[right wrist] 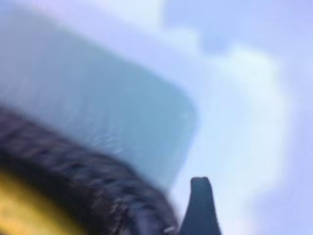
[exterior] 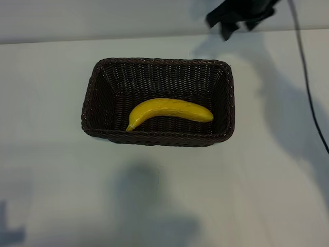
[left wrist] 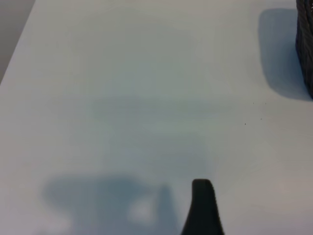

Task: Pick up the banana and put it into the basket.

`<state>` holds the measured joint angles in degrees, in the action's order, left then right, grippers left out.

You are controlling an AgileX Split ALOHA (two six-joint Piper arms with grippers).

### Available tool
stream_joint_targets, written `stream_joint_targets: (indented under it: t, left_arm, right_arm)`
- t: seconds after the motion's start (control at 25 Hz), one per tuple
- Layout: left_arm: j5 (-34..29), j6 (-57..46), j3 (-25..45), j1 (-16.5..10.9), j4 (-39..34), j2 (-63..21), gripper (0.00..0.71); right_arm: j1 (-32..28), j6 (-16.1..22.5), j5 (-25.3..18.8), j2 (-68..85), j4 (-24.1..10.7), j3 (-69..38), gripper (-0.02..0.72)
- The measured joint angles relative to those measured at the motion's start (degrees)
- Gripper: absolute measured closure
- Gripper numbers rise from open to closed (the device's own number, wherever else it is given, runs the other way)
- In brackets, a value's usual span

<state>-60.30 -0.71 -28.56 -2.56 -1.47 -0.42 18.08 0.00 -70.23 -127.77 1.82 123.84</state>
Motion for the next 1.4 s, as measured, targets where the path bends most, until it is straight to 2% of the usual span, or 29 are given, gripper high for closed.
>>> stream_joint_targets:
  t: [0.12, 0.24, 0.72, 1.04, 1.4]
  left_arm:
    - [0.0, 0.0, 0.0, 0.0, 0.0, 0.0, 0.139]
    - [0.0, 0.0, 0.0, 0.0, 0.0, 0.0, 0.139]
    - [0.0, -0.11, 0.0, 0.0, 0.0, 0.0, 0.139]
    - [0.0, -0.06, 0.0, 0.0, 0.0, 0.0, 0.139]
    - [0.0, -0.06, 0.0, 0.0, 0.0, 0.0, 0.139]
  right_arm:
    - [-4.26, 4.75, 0.05, 0.0, 0.07, 0.0, 0.139]
    - [-8.18, 6.2, 0.05, 0.0, 0.07, 0.0, 0.149]
    - [-18.72, 2.7, 0.27, 0.74, 0.17, -1.26, 0.156]
    - [-19.7, 0.0, 0.5, 8.35, -1.82, -16.1, 0.157]
    - [-19.64, -1.34, 0.69, 28.6, -2.39, -39.89, 0.157]
